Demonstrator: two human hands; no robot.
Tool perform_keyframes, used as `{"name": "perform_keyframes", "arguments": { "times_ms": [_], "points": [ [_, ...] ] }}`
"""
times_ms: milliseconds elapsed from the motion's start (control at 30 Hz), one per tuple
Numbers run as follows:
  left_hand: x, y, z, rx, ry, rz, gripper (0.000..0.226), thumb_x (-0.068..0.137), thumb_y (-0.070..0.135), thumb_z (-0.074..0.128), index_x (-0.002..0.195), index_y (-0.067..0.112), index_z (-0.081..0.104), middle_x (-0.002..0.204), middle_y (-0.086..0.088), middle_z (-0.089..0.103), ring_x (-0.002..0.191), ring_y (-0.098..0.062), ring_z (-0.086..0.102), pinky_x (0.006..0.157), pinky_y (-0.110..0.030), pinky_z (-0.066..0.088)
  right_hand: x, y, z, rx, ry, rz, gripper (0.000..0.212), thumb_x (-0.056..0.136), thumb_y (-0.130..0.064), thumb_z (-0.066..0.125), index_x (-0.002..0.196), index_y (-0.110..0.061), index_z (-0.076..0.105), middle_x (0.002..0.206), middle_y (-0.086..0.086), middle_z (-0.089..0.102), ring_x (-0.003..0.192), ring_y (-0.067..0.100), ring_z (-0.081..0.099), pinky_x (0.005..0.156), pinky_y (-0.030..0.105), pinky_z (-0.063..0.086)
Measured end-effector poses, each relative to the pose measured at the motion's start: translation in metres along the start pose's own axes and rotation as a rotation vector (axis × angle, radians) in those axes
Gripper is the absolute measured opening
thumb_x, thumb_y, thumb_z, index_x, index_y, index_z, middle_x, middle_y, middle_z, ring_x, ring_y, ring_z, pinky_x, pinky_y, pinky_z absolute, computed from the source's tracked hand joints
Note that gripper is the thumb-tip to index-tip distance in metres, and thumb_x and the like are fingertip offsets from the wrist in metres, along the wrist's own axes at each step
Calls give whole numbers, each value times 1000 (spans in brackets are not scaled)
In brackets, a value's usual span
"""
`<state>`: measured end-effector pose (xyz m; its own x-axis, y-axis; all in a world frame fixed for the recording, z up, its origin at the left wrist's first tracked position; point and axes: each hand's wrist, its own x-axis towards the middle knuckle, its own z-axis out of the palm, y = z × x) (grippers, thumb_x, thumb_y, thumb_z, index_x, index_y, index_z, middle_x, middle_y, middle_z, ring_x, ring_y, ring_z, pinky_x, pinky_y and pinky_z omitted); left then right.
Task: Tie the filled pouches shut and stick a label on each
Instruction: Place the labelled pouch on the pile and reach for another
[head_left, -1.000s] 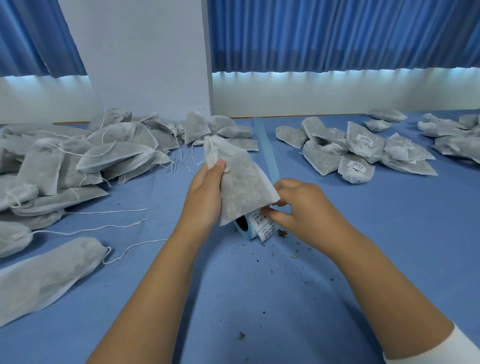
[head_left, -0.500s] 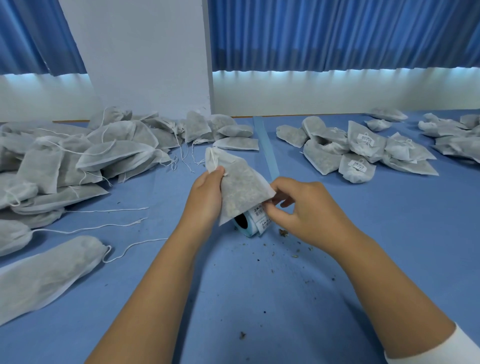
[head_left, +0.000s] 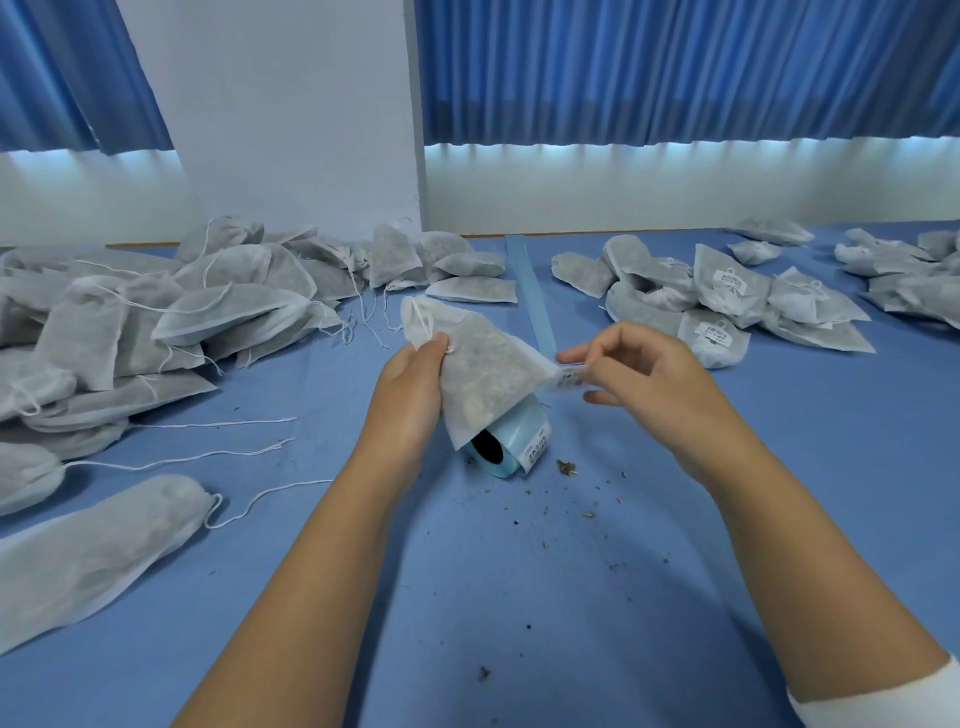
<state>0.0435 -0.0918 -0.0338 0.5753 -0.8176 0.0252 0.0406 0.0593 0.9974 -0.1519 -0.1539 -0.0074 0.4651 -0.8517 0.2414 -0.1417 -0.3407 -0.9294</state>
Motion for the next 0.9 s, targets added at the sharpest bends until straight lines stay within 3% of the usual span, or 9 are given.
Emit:
{"name": "perform_keyframes", "arguments": {
  "times_ms": [100, 167, 233, 333, 433, 533, 667, 767, 900],
  "points": [
    [-1, 5, -3, -54, 45, 31, 22, 101, 36, 50, 90, 24, 66, 76, 16, 73, 78, -6, 70, 72, -27, 52, 2, 2, -4, 66, 110, 31, 19, 88, -7, 59, 72, -17, 60, 84, -16, 74, 81, 0, 67, 78, 27, 59],
    [-2, 9, -6, -106, 63, 53, 21, 101, 36, 51, 93, 24, 66, 83, 10, 74, 86, -11, 70, 82, -35, 52, 3, 3, -6, 97, 194, 41, 16, 86, -9, 62, 74, -19, 60, 78, -19, 71, 77, 0, 65, 80, 30, 60],
    [-4, 12, -7, -132, 57, 71, 21, 101, 36, 52, 93, 24, 67, 92, 1, 70, 91, -19, 65, 84, -39, 48, 3, 1, -4, 190, 223, 41, 14, 85, -10, 66, 86, -23, 64, 84, -16, 70, 82, 2, 66, 83, 36, 60],
    [-11, 16, -3, -113, 24, 101, 19, 100, 35, 56, 93, 22, 68, 90, -1, 71, 84, -15, 66, 75, -33, 51, -1, 1, 6, 278, 73, 35, 48, 78, -21, 78, 118, -41, 59, 105, -1, 71, 97, 10, 69, 80, 36, 60],
    [-19, 18, 6, -44, -35, 128, 18, 97, 32, 61, 96, 16, 68, 97, -6, 76, 92, -20, 72, 85, -44, 56, -5, 2, 23, 270, -83, -2, 75, 73, -22, 82, 130, -53, 45, 99, 4, 74, 91, 21, 73, 80, 34, 60],
    [-26, 21, 10, -12, -90, 137, 21, 94, 28, 66, 108, 12, 67, 103, -8, 76, 99, -24, 72, 93, -50, 55, -6, 3, 30, 278, -63, -54, 74, 79, -13, 79, 130, -52, 42, 91, 10, 75, 86, 27, 73, 85, 37, 59],
    [-31, 20, 10, -48, -167, 76, 30, 91, 23, 70, 118, 14, 62, 110, -6, 75, 101, -21, 72, 93, -44, 57, -5, 4, 29, 309, 20, -19, 72, 80, -10, 78, 134, -42, 43, 88, 7, 76, 84, 21, 73, 83, 33, 59],
    [-31, 20, 9, -47, -164, 77, 24, 93, 18, 68, 116, 18, 64, 106, -4, 76, 100, -20, 73, 88, -37, 58, -5, 2, 29, 331, 18, -2, 69, 81, -8, 77, 135, -37, 45, 89, 9, 75, 84, 20, 73, 78, 28, 59],
    [-31, 22, 7, -35, -150, 69, 19, 93, 24, 68, 111, 19, 67, 104, -1, 77, 98, -18, 73, 92, -42, 57, -7, 0, 30, 335, 14, -15, 66, 81, -5, 77, 131, -38, 48, 90, 11, 74, 81, 20, 73, 72, 23, 58]
  ]
}}
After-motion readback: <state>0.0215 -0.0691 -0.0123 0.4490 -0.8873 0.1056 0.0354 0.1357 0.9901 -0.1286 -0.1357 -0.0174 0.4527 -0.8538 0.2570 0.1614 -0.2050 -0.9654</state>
